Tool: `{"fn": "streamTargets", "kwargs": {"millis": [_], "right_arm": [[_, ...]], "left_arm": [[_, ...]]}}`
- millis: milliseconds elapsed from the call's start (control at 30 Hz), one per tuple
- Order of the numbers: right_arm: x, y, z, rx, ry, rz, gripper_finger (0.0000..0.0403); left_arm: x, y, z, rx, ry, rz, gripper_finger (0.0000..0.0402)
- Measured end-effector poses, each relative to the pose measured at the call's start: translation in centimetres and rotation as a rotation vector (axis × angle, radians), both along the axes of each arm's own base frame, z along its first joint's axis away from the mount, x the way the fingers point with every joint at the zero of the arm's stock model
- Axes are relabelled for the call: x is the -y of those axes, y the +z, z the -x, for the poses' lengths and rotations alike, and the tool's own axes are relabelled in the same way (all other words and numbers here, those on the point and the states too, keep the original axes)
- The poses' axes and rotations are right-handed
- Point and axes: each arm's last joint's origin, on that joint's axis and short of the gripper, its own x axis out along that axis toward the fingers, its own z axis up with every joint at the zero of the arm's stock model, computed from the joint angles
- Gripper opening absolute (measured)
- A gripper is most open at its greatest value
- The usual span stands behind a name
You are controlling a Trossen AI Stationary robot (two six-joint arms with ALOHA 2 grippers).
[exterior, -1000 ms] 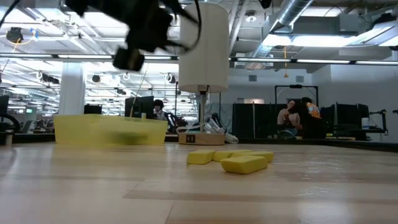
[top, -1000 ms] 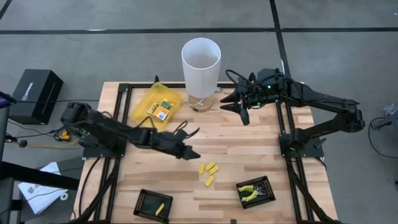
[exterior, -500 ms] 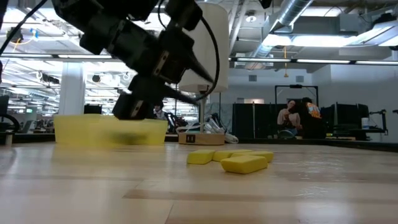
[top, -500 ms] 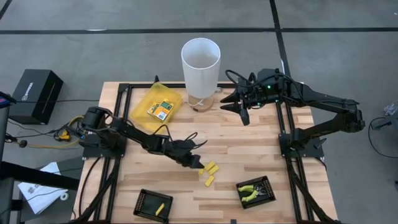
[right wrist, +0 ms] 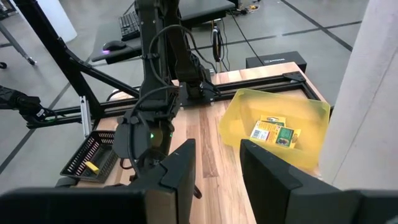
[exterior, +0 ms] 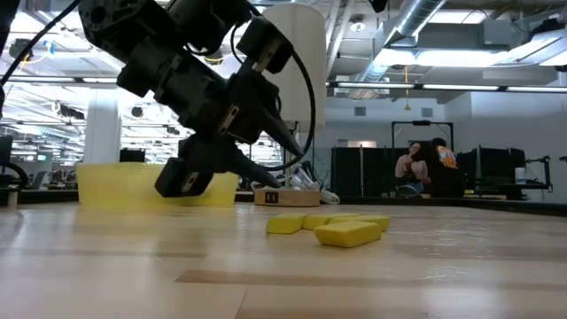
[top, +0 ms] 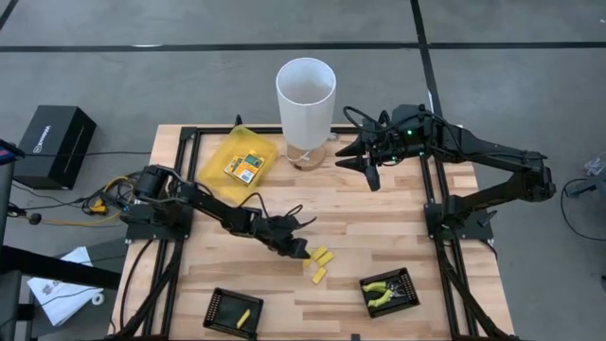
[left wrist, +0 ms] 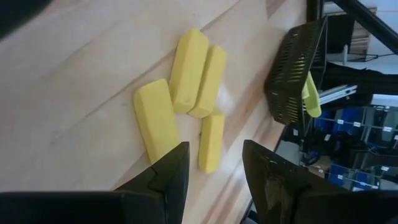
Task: Pick & Place School Supplies
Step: Put the eraser into the bottom left black bin
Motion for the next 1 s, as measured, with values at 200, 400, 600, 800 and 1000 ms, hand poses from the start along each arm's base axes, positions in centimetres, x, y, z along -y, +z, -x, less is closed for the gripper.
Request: {"fn": "streamTargets", "kwargs": {"millis": [200,400,600,800,1000], "right_arm": [[0.0,0.0,0.0,0.000,0.000,0.001,0.0118],[0.0,0.0,0.0,0.000,0.000,0.000,0.0118],[0.0,-0.2,-0.2,-0.008,0.001,0.000,0.0118],[0.0,-0.2,-0.2,-0.008,0.001,0.000,0.0118],[0.0,-0.2,-0.2,-0.008,0.001,0.000,0.0118]], "left_arm": [[-0.5,-0.4,-0.1,-0.018,0.012,-0.007,0.0145],[-0.6,-0.8,-0.3,-0.072,0.018,-0.022,0.0145],[-0.4,0.2,-1.1,-0.104,-0.015,-0.070,0.0145],[-0.8,0.4,-1.4,-0.105,0.001,-0.077,0.0145],[-0.9,0.0,-1.3,-0.140,0.005,-0.078,0.0145]]}}
